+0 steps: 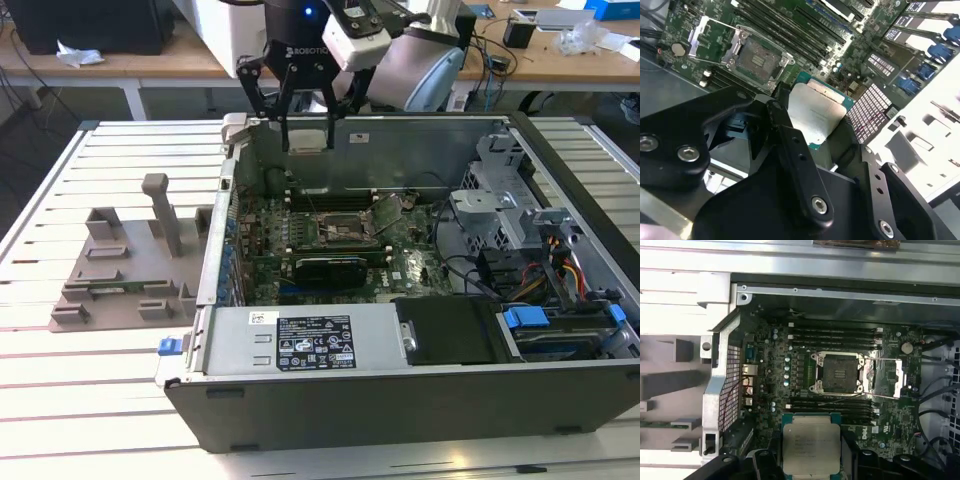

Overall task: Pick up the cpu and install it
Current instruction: 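Pick up the cpu and move it towards the insertion slot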

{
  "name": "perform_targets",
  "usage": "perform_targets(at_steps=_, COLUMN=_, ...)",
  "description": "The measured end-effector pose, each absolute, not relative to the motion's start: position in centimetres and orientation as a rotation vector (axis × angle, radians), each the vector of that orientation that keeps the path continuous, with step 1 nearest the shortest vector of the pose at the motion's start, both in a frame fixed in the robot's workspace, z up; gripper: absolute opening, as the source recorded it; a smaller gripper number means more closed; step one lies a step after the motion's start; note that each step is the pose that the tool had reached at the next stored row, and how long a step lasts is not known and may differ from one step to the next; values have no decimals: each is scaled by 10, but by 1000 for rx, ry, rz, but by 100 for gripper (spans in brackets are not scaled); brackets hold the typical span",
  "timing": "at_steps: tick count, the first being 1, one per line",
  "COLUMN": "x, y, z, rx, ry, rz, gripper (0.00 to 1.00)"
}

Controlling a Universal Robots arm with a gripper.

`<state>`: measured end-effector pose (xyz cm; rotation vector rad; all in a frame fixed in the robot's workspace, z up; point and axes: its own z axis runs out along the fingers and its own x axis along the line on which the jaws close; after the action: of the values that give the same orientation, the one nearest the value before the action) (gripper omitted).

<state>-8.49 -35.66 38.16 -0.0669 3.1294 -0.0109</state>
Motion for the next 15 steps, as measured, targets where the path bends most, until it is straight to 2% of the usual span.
perform_targets(at_steps=11, x=-71, y=-356, z=374, rx=-67, ry=3130, rz=-13, gripper=55)
perform_targets(at_steps=15, x=-68, y=-353, z=357, rx=-67, ry=3131, rz=-14, gripper=55)
